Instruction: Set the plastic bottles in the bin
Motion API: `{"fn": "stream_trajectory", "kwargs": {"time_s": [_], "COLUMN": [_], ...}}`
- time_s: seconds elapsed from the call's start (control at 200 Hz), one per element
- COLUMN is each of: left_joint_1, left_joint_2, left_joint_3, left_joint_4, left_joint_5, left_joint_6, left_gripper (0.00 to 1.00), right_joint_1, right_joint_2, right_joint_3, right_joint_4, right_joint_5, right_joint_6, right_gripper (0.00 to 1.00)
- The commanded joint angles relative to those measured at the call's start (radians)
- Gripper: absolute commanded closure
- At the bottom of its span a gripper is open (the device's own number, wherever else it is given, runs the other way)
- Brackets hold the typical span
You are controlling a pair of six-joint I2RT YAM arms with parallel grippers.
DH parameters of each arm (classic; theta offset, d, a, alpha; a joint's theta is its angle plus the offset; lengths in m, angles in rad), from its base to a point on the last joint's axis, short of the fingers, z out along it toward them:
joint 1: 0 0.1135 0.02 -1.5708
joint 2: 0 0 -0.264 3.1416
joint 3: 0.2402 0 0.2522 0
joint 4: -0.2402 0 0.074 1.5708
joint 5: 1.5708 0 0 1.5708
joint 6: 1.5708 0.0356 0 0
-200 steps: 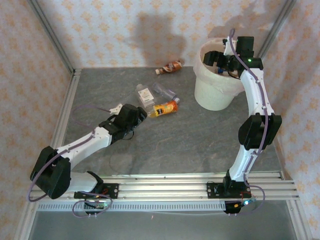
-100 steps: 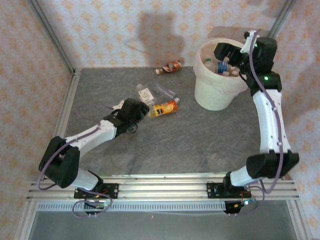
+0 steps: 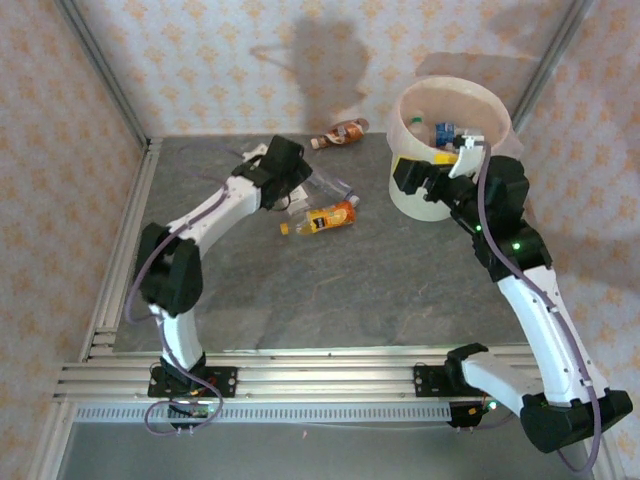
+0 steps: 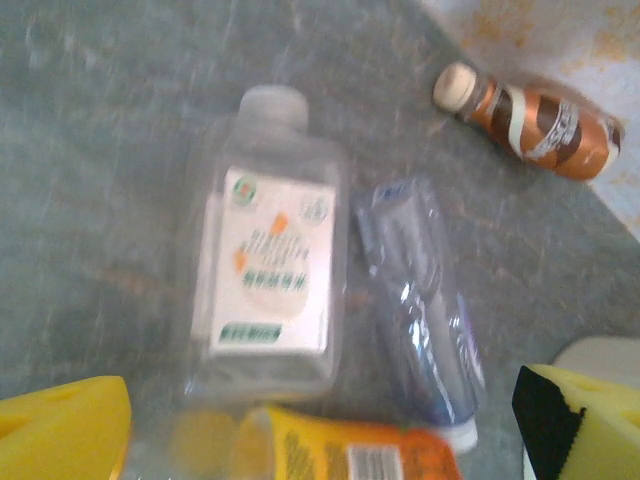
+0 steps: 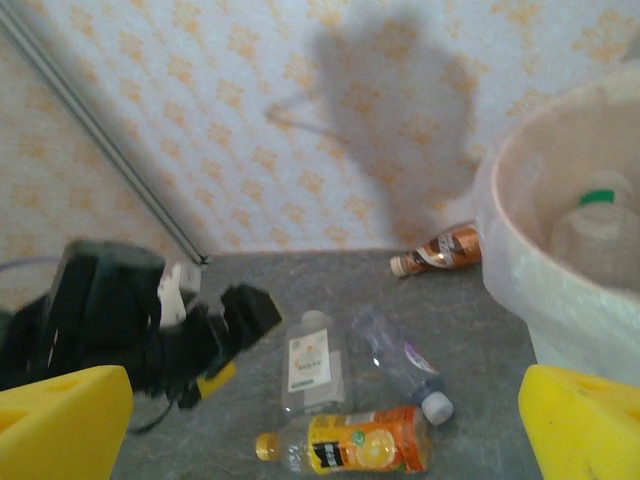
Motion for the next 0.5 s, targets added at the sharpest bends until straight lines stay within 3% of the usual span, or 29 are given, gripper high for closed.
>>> {"fn": "stream_trajectory", "kwargs": {"time_s": [0.0,0.23,0.495], "left_joint_1": [0.001,0.006,0.042], "left_joint_2": [0.124,0.337,0.524], "left_joint_3": [0.163,0.471,0.691], "left_joint_4": [-0.319,-0.464,-0.521], "left_joint_5": [-0.161,-0.218,-0.164], "left_joint_6": [0.131,0.154,0.167], "left_gripper": [0.00,0.00,0.00], "right_joint_1": [0.004,0.004,0.004], "right_joint_2": [-0.046,-0.074,-0.087], "right_joint_3": [-0.037,-0.034,-0.041], "right_joint_4": [0.031,-0.077,-0.112], "right_joint_5": [0.048,0.058,0.072], "right_joint_6": [0.025,-0.058,-0.093], "right_gripper": [0.01,0.01,0.01]}}
